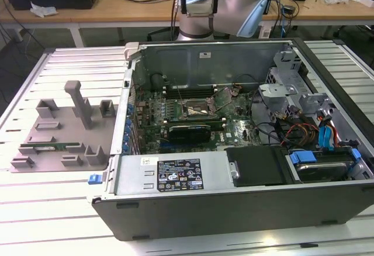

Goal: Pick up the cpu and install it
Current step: 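Pick up the cpu and move it towards the insertion slot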

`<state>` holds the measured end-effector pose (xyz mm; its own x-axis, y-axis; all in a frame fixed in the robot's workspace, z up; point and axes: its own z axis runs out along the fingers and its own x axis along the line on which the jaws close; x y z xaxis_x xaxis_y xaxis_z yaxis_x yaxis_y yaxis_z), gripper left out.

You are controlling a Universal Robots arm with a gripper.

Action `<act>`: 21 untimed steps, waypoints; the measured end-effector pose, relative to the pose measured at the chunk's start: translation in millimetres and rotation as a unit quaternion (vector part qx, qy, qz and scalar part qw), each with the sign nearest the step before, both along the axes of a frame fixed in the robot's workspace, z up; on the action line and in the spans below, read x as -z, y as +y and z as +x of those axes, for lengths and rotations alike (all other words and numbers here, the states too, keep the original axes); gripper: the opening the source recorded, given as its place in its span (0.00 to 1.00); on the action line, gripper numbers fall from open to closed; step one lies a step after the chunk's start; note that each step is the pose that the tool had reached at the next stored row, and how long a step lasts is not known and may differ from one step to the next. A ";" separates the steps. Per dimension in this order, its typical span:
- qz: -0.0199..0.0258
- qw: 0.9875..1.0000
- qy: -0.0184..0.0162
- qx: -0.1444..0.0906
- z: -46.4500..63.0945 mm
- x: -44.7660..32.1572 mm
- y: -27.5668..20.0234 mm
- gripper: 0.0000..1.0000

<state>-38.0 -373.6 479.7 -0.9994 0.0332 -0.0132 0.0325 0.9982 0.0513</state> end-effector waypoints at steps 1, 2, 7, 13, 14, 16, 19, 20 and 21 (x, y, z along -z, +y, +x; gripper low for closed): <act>0.000 1.000 0.000 0.000 2.6 0.4 0.0 0.54; 0.000 1.000 0.000 0.000 7.0 0.9 0.0 0.54; 0.000 1.000 0.000 0.000 21.8 2.9 0.0 0.54; 0.000 1.000 0.000 0.000 22.5 16.5 0.0 0.54; 0.000 1.000 0.000 0.000 22.5 21.2 0.0 0.54; 0.000 1.000 0.000 0.000 22.5 26.5 0.0 0.54; 0.000 1.000 0.000 0.000 22.5 34.1 0.0 0.54; 0.000 1.000 0.000 0.000 22.5 36.0 0.0 0.54; 0.000 1.000 0.000 0.000 22.5 37.8 0.0 0.54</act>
<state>-15.5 -373.6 441.9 -0.9994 0.0333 -0.0133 0.0325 0.9982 0.0513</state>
